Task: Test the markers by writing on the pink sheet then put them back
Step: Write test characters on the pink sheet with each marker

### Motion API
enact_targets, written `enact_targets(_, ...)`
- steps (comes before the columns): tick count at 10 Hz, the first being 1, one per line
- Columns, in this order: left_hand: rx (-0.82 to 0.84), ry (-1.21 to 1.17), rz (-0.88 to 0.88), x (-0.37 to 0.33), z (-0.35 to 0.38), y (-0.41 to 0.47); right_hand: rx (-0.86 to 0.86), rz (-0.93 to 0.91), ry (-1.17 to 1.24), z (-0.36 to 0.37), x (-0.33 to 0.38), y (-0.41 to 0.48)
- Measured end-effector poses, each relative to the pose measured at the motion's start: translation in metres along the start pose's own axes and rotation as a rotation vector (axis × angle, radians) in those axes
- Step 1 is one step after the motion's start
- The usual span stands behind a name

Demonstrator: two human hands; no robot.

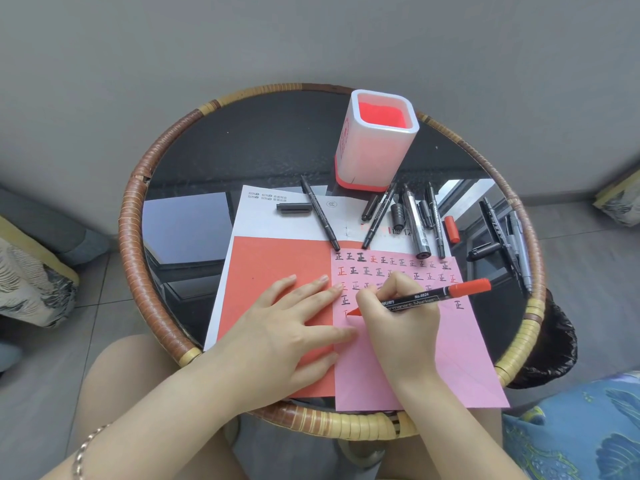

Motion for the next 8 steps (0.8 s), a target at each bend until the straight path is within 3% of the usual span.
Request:
enact_targets(5,0.007,0.002,-0.002,0.0,0.0003,-0.0007,0.072,-0.032,-0.012,0.0021,0.0009,-0.0016)
enact_targets(8,0.015,-0.018,-0.01,-0.0005,0.0001,-0.0006,-0.022,0.016,-0.03,-0.0008,-0.0036,-0.0003)
Point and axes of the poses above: each hand's wrist, its own y-axis towards the middle knuckle, its own z-axis out of the palm, x = y × z, the point moved 1 cm from there along y, towards the middle knuckle, and after that the axes turned 5 degrees about -x, right-handed, at the moved point
